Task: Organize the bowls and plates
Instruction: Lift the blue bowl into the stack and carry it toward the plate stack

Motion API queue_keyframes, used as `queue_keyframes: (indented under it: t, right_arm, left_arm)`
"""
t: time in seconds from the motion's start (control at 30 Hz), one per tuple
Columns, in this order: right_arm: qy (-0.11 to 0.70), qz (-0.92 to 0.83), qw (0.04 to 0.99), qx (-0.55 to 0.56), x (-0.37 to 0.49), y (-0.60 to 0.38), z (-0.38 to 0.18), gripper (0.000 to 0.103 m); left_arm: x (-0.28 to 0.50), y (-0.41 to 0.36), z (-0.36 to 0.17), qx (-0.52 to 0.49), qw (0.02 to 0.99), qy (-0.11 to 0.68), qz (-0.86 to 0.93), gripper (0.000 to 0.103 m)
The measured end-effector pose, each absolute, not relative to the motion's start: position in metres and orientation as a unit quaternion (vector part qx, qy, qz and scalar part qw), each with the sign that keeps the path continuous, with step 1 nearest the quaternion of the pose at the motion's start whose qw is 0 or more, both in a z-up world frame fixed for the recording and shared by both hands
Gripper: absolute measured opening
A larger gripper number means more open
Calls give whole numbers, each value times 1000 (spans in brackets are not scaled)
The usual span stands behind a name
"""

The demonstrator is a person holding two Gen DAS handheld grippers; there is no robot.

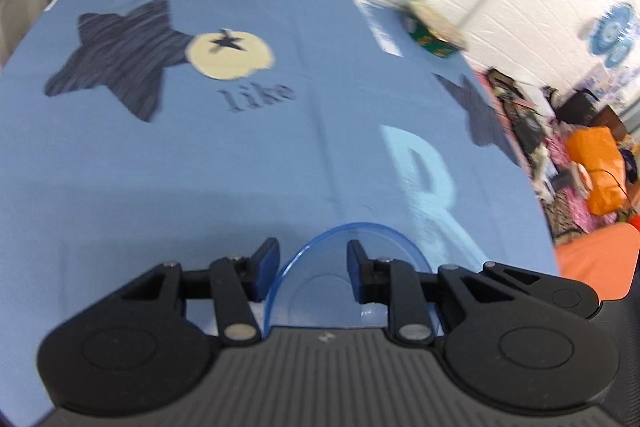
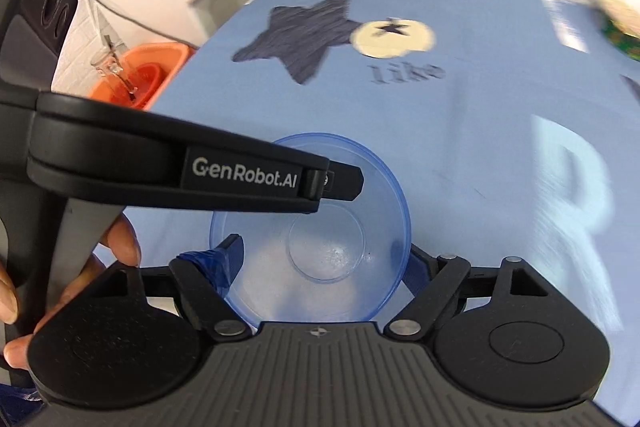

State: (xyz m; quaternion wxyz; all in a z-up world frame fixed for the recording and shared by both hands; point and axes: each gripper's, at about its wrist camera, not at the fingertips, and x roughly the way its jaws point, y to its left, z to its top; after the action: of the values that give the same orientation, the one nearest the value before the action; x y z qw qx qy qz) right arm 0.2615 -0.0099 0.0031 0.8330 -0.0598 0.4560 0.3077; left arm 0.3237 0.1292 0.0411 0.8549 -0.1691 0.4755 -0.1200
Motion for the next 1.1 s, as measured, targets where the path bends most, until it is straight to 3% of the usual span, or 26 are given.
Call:
queue_keyframes:
  t: [0.33, 0.57, 0.77, 1.1]
  right_arm:
    - [484, 222, 846, -43, 180, -118, -14, 69]
    - [495, 223, 840, -12, 165, -150, -36, 68]
    - [479, 222, 849, 12, 155, -167, -25, 68]
    - [482, 219, 848, 7, 155, -177, -31, 69]
  left_arm:
    - [260, 10, 22, -146, 826, 504, -207, 23]
    - [239, -17, 7, -121, 824, 505, -225, 23]
    - [235, -15, 14, -123, 840, 479, -221, 40]
    - [232, -3, 31, -132, 857, 448, -217, 48]
